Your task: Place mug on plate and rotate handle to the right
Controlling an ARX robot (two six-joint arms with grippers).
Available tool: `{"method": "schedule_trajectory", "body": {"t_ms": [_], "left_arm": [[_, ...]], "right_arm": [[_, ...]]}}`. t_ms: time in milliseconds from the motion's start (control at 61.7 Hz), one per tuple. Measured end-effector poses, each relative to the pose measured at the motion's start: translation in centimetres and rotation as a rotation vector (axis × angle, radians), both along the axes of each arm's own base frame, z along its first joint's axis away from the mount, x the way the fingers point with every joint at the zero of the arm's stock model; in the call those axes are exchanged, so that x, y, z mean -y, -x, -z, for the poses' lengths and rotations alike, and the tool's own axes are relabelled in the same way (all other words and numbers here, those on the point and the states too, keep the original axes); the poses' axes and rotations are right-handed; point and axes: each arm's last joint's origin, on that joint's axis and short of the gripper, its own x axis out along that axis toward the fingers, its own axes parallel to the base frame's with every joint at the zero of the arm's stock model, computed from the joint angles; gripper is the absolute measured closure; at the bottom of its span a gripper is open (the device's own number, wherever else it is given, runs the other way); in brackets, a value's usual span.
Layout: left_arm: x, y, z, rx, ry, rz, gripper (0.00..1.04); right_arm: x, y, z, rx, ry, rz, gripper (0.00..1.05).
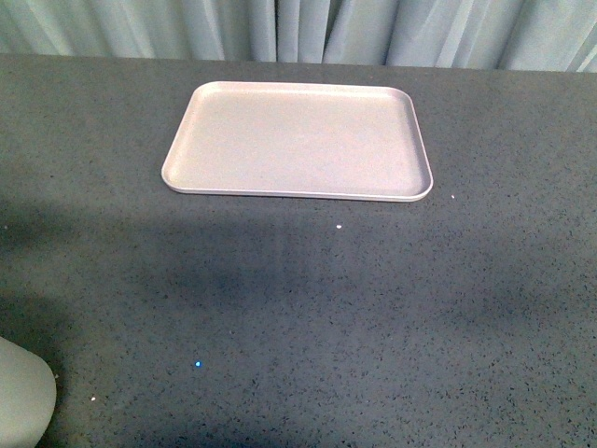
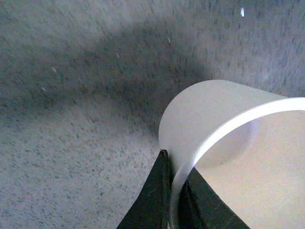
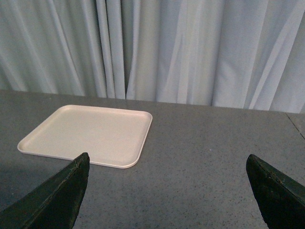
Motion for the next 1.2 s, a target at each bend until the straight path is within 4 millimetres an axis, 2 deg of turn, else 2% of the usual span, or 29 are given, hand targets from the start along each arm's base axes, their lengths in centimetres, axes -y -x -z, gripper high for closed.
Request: {"method": "schedule_trajectory", "body": {"t_ms": [194, 308, 438, 600, 713, 924, 1199], "left_arm": [[3.1, -4.0, -3.9, 0.107, 0.061, -0.094, 1.03], [7.1, -8.1, -5.3, 0.149, 0.109, -0.125, 1.03], [10.4, -10.8, -4.4, 0.119, 0.125, -0.155, 1.03], [14.2, -13.0, -2.7, 0.065, 0.128, -0.145, 1.03], [16.3, -14.3, -2.3, 0.045, 0.120, -0.130, 1.03], [18.7, -16.7, -2.9, 0.053, 0.109, -0.110, 1.03], [19.9, -19.1, -3.0, 0.060, 0.075, -0.117, 1.03]], "right_arm": [[0.0, 0.0, 0.0, 0.000, 0.000, 0.000, 0.09], [0.0, 0.0, 0.0, 0.000, 0.000, 0.000, 0.09], [0.0, 0.0, 0.0, 0.000, 0.000, 0.000, 0.09], [0.0, 0.0, 0.0, 0.000, 0.000, 0.000, 0.09], [0.0, 0.0, 0.0, 0.000, 0.000, 0.000, 0.09], [0.0, 0.0, 0.0, 0.000, 0.000, 0.000, 0.09], [0.0, 0.0, 0.0, 0.000, 0.000, 0.000, 0.09]]}}
